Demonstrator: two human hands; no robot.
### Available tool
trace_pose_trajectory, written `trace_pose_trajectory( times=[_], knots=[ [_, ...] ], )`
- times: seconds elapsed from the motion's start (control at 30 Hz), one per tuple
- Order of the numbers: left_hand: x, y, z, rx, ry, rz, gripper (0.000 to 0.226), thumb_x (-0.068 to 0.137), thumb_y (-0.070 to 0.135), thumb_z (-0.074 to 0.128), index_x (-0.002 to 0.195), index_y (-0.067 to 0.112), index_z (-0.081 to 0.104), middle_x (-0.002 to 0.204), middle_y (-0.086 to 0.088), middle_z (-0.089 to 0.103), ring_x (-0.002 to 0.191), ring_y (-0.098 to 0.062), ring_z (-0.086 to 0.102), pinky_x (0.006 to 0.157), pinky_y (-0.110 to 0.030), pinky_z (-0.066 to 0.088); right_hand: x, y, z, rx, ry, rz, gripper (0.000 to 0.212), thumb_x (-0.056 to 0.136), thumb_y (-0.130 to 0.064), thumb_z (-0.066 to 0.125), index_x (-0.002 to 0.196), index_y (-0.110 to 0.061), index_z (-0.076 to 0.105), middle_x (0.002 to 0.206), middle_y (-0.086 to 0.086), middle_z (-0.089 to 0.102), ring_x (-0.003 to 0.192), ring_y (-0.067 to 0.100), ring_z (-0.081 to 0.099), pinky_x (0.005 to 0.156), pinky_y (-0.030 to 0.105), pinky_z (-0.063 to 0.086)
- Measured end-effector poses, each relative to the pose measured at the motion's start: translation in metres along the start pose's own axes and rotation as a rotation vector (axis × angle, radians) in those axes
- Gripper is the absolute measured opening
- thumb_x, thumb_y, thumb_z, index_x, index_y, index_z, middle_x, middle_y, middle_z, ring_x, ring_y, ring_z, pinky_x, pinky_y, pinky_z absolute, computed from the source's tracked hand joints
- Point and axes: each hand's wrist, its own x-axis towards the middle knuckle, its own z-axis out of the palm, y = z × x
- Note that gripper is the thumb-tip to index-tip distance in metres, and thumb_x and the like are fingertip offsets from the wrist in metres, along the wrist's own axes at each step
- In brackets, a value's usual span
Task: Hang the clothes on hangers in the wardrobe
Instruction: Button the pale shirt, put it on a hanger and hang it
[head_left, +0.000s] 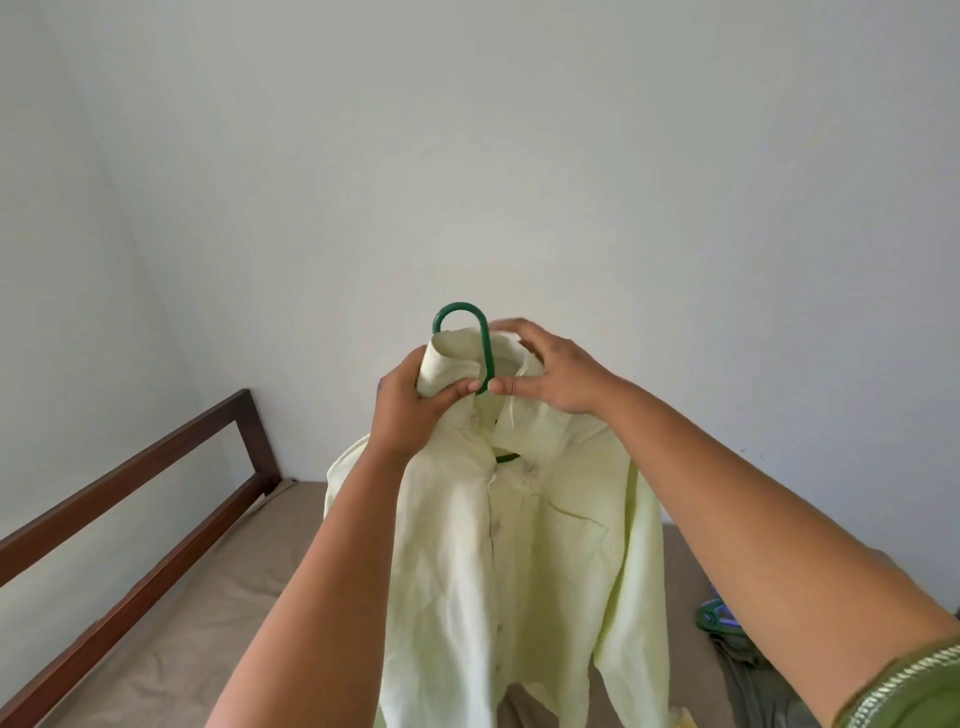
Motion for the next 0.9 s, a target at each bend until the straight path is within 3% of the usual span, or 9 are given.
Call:
trace_pose_trajectory(
  times=[0.13,0.2,0.3,0.43,0.53,0.6,0.67,0.77,0.9],
  knots=[
    [0.000,0.000,-0.003,0.018,0.027,-0.014,0.037,0.068,0.034,0.086,0.098,0.033,0.064,0.090,0.018,0.069,0.085,-0.001,0.063,0.080,-0.030,0.055,-0.004,0.005,-0.027,0.317,0.259,0.078,0.067,0.082,-0.067,0.049,0.138,-0.034,0.035,0.122,-0.002,0.058,0.107,0.011,0.058,0.092,0.029,0.042],
    [0.002,0.001,-0.010,0.020,0.050,-0.026,0.040,0.066,0.035,0.087,0.099,0.033,0.064,0.091,0.019,0.068,0.087,0.001,0.064,0.082,-0.032,0.056,-0.017,0.019,-0.043,0.260,0.107,0.144,0.061,0.086,-0.064,0.050,0.135,-0.028,0.043,0.122,-0.004,0.058,0.107,0.005,0.055,0.093,0.025,0.041],
    [0.010,0.007,-0.020,0.049,0.066,-0.020,0.042,0.065,0.039,0.087,0.099,0.028,0.065,0.091,0.015,0.069,0.087,-0.007,0.066,0.081,-0.038,0.057,-0.025,0.027,-0.040,-0.294,-0.237,0.186,0.043,0.084,-0.048,0.068,0.119,-0.026,0.060,0.108,-0.008,0.064,0.104,0.011,0.059,0.087,0.027,0.044],
    [0.025,0.028,-0.029,0.137,0.051,0.029,0.058,0.062,0.050,0.086,0.104,0.020,0.060,0.099,0.007,0.066,0.090,-0.014,0.063,0.080,-0.039,0.055,-0.014,0.016,-0.038,-0.370,0.106,0.041,0.024,0.094,-0.030,0.060,0.108,-0.011,0.064,0.095,0.000,0.059,0.092,0.019,0.056,0.069,0.024,0.034],
    [0.034,0.031,-0.055,0.339,-0.137,0.004,0.080,0.069,0.052,0.080,0.133,0.021,0.044,0.124,0.011,0.054,0.106,-0.008,0.055,0.090,-0.028,0.046,-0.019,0.018,-0.052,-0.268,0.228,-0.002,0.012,0.094,-0.029,0.060,0.090,-0.017,0.063,0.076,-0.004,0.055,0.071,0.013,0.051,0.057,0.012,0.033],
    [0.034,0.022,-0.077,0.653,-0.281,-0.060,0.059,0.085,0.048,0.067,0.131,0.015,0.050,0.120,0.003,0.058,0.112,-0.019,0.056,0.090,-0.032,0.043,-0.027,0.020,-0.060,-0.225,0.252,0.007,0.020,0.093,-0.028,0.062,0.074,-0.026,0.055,0.067,-0.007,0.049,0.061,0.008,0.045,0.055,0.013,0.032],
    [0.030,0.016,-0.089,0.718,-0.327,-0.083,0.030,0.094,0.037,0.059,0.107,0.010,0.065,0.095,-0.004,0.064,0.095,-0.026,0.059,0.071,-0.032,0.042,-0.034,0.022,-0.065,-0.184,0.274,0.016,0.028,0.092,-0.028,0.064,0.068,-0.030,0.051,0.063,-0.008,0.046,0.058,0.008,0.043,0.056,0.018,0.032],
    [0.018,0.016,-0.088,0.665,-0.138,0.002,0.020,0.089,0.027,0.066,0.084,0.007,0.069,0.072,-0.006,0.061,0.074,-0.024,0.055,0.060,-0.030,0.039,-0.038,0.024,-0.068,-0.123,0.285,0.061,0.024,0.092,-0.031,0.063,0.072,-0.018,0.060,0.063,-0.001,0.045,0.060,0.013,0.042,0.059,0.028,0.033],
    [0.008,0.021,-0.083,0.624,0.138,0.158,0.020,0.081,0.034,0.075,0.082,0.014,0.071,0.077,0.001,0.067,0.076,-0.020,0.060,0.068,-0.029,0.044,-0.040,0.028,-0.063,-0.086,0.374,0.127,0.037,0.095,-0.033,0.058,0.081,0.001,0.059,0.067,0.005,0.047,0.065,0.019,0.046,0.063,0.028,0.036]
  ],
)
